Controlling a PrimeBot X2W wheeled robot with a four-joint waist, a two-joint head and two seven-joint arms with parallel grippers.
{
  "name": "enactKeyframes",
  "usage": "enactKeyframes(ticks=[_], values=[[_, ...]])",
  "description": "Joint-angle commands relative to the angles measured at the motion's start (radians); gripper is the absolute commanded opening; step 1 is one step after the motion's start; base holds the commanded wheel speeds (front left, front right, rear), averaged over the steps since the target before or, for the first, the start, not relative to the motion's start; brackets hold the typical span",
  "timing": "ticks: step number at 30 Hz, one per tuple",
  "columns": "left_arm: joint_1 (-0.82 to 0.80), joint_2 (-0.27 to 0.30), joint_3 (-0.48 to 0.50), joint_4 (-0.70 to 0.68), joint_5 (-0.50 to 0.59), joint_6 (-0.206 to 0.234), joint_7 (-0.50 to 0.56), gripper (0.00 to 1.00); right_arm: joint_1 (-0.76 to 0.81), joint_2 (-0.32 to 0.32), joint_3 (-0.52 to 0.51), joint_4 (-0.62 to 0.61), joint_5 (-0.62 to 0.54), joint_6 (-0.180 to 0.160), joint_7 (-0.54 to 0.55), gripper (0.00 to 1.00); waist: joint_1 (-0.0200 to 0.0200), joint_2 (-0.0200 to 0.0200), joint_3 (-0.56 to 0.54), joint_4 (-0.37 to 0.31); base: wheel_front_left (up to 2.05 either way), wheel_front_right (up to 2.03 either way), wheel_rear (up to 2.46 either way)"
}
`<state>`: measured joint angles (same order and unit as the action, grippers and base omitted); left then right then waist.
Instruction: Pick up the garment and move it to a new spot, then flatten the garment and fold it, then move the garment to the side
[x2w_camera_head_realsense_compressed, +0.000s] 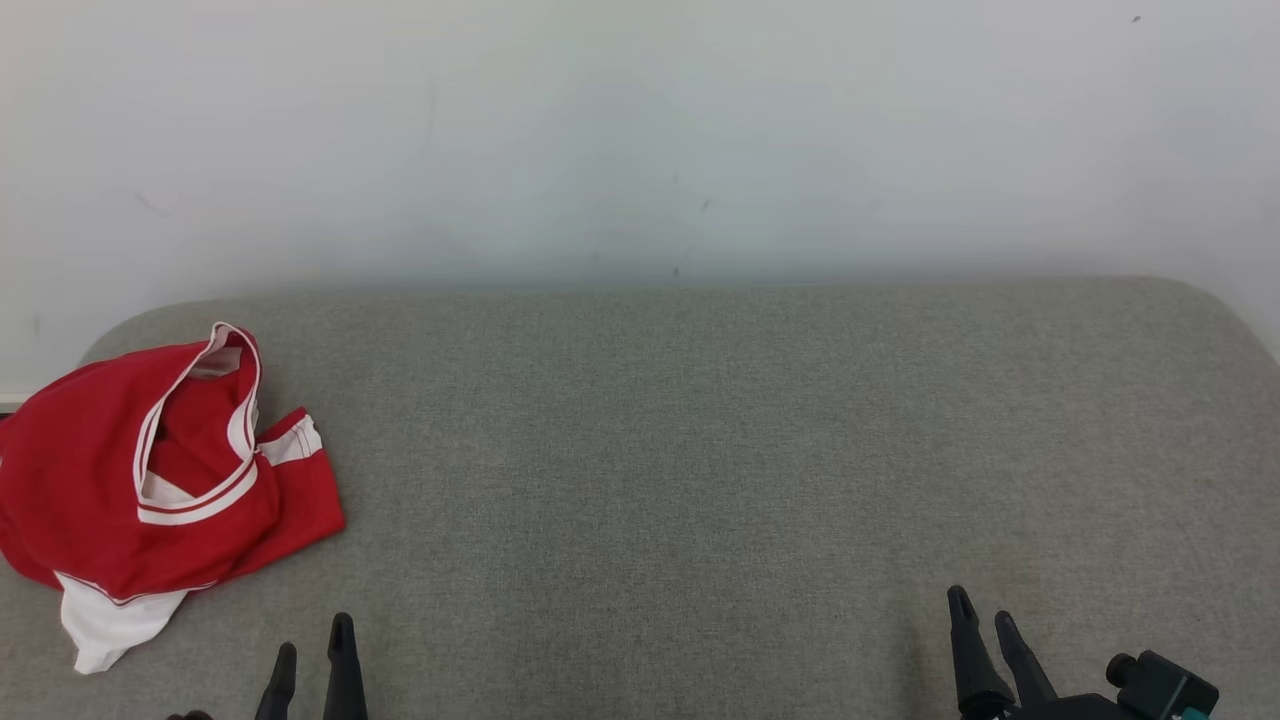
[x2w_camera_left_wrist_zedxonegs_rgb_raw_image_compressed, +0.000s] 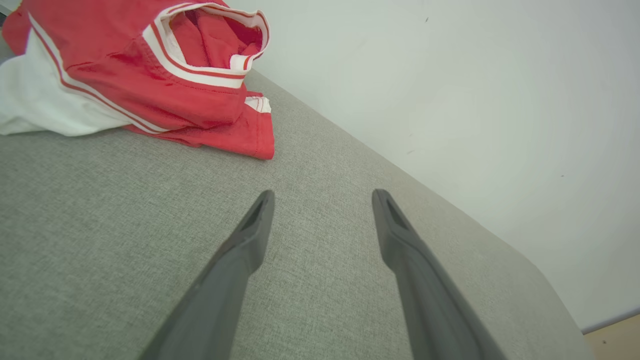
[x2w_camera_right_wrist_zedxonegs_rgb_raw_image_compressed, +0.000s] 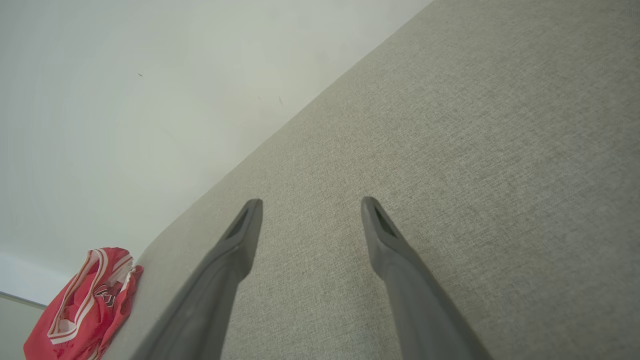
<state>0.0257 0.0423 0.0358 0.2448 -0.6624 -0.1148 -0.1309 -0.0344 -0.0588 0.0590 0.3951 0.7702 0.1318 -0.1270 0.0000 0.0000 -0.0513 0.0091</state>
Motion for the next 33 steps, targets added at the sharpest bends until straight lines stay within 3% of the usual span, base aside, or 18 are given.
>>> enactKeyframes(ticks=[1,33], values=[[0.006,0.007,-0.002,-0.012,0.03,-0.006,-0.009,1.0,-0.001,-0.009,0.005,-0.003,-0.026,-0.001,-0.01,1.0,0.0,0.0,-0.001,0.0,0.0,0.0,0.0],[0.021,0.009,-0.019,0.007,0.31,-0.018,-0.085,1.0,0.032,0.002,-0.001,0.013,-0.354,-0.002,-0.077,1.0,0.0,0.0,-0.026,0.011,0.0,0.0,0.0]])
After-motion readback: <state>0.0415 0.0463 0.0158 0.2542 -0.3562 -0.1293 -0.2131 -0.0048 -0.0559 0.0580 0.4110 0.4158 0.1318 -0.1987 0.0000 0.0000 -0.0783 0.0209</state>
